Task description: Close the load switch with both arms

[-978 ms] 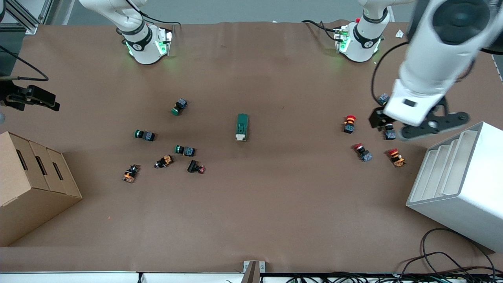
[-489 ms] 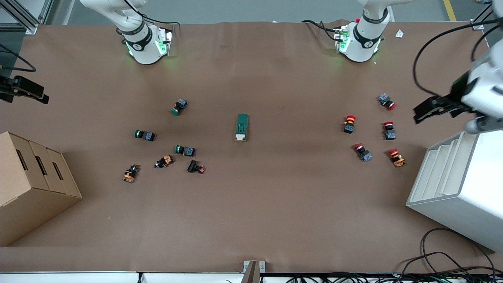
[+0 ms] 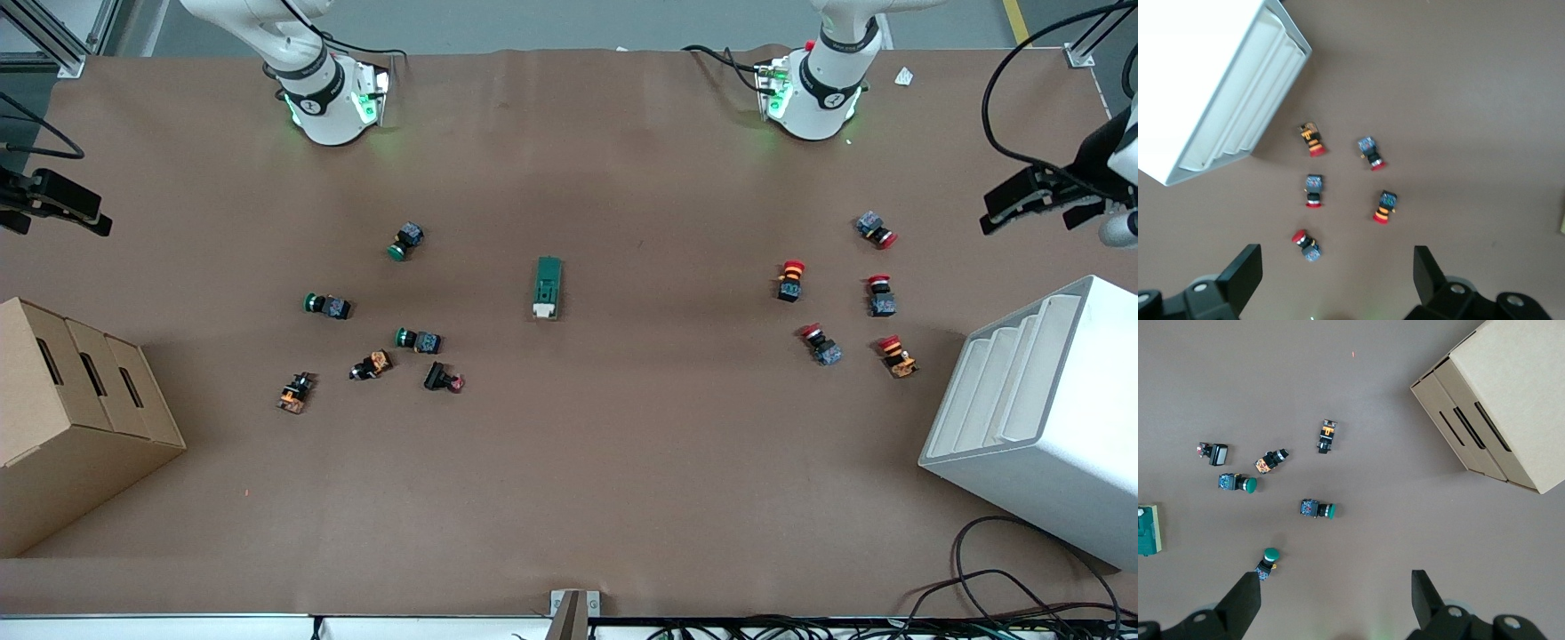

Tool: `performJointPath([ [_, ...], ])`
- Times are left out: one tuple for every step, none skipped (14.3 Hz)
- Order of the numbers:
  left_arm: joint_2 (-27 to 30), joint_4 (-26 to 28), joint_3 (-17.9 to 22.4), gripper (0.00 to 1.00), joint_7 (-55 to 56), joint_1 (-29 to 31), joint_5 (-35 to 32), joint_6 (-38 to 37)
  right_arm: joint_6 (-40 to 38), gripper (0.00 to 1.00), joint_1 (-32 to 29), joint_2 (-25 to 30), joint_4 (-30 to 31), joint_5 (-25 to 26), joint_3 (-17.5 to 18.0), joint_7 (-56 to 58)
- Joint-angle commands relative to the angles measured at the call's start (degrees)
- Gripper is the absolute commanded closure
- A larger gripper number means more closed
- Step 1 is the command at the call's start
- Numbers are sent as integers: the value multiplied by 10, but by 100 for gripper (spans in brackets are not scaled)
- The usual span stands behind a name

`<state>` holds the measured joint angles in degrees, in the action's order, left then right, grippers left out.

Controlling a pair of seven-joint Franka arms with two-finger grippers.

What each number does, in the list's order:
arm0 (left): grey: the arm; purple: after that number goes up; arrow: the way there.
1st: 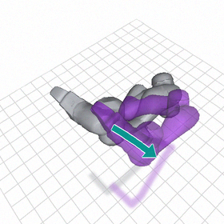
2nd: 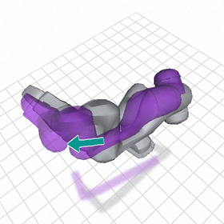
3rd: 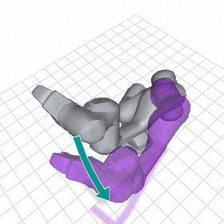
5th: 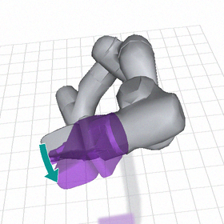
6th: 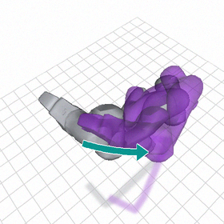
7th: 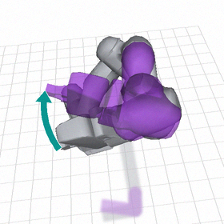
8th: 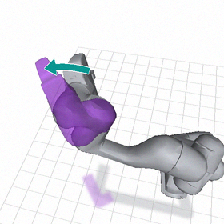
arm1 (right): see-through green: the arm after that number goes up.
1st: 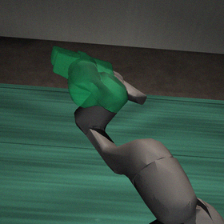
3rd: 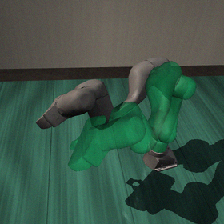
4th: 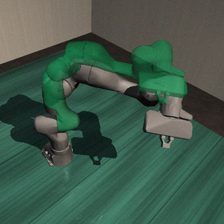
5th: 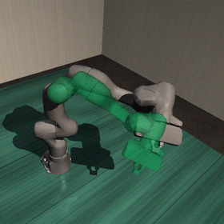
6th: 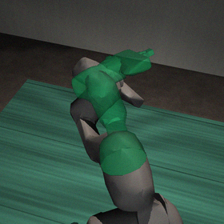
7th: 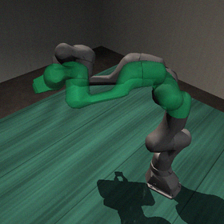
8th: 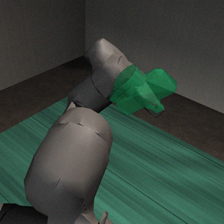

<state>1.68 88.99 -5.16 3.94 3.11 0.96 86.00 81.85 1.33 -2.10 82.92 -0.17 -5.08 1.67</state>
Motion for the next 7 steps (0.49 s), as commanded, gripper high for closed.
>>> performJointPath([
  [53, 61, 11, 0, -7, -27, 10, 17, 2, 0, -11, 20, 28, -1, 9, 0],
  [59, 63, 8, 0, -6, -28, 9, 17, 5, 0, -12, 29, 37, -1, 8, 0],
  [58, 62, 7, 0, -6, -28, 9, 18, 9, 0, -12, 38, 52, 0, 7, 0],
  [55, 59, 7, 0, -6, -28, 9, 18, 13, 0, -12, 46, 60, -1, 7, 0],
  [54, 60, 5, 0, -6, -28, 11, 22, 13, 0, -12, 49, 65, -1, 7, 0],
  [54, 61, -2, 0, -6, -28, 10, 24, 13, 0, -12, 55, 70, -1, 7, 0],
  [54, 61, -6, 0, -6, -28, 11, 26, 12, 0, -12, 60, 75, -1, 7, 0],
])
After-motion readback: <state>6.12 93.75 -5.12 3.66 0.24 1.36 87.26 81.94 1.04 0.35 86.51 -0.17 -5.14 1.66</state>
